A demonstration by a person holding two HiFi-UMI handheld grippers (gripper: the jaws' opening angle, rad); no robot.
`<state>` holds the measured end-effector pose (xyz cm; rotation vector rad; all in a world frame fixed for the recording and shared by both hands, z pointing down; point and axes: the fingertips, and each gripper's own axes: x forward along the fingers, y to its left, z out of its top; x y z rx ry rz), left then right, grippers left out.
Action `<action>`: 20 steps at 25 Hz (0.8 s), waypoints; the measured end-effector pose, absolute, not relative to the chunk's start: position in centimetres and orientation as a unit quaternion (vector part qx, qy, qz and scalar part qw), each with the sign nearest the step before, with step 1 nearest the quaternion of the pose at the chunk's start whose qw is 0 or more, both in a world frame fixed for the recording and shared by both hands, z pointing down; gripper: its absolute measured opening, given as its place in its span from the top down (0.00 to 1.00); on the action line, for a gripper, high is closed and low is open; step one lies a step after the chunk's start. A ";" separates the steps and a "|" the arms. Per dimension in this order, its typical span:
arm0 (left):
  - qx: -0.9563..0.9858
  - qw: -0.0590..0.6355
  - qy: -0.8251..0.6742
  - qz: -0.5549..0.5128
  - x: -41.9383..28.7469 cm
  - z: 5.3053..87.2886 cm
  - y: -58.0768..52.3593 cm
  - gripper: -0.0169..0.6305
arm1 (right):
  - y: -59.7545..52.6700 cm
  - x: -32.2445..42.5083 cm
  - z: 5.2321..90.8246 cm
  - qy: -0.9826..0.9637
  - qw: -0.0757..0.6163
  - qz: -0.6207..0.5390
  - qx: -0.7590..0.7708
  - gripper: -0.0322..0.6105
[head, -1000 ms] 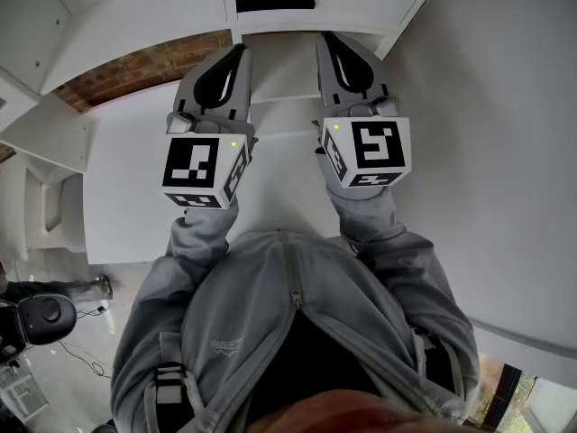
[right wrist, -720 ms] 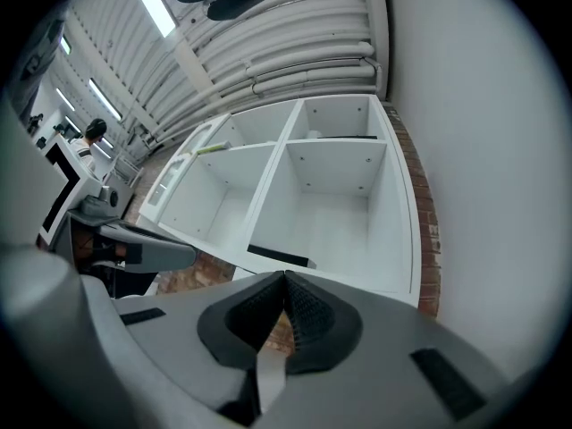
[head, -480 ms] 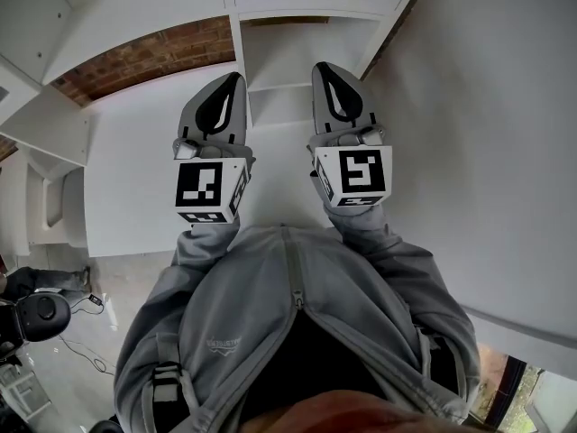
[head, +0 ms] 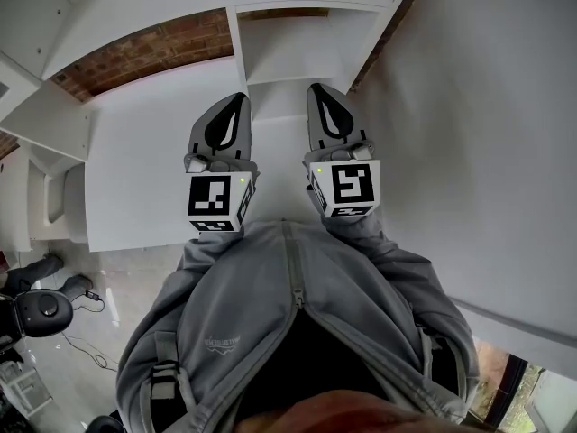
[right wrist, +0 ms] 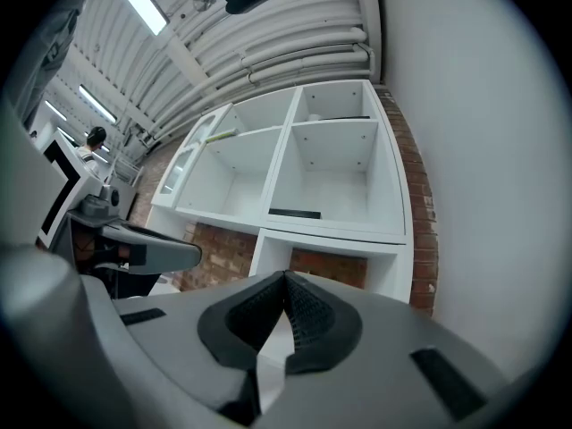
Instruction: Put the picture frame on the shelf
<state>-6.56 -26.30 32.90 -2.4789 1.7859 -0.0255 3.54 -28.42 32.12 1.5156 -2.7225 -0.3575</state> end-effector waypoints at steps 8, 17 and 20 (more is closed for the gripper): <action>-0.814 0.038 0.579 -0.005 -6.1 33.0 -25.7 0.96 | -27.6 3.5 32.8 -0.872 -0.001 -0.097 0.480 0.91; -0.816 0.043 0.576 -0.001 -5.9 32.7 -25.4 0.96 | -27.3 3.5 32.3 -0.873 -0.012 -0.101 0.478 0.91; -0.817 0.043 0.575 0.000 -5.9 32.6 -25.3 0.96 | -27.2 3.4 32.2 -0.873 -0.008 -0.104 0.477 0.91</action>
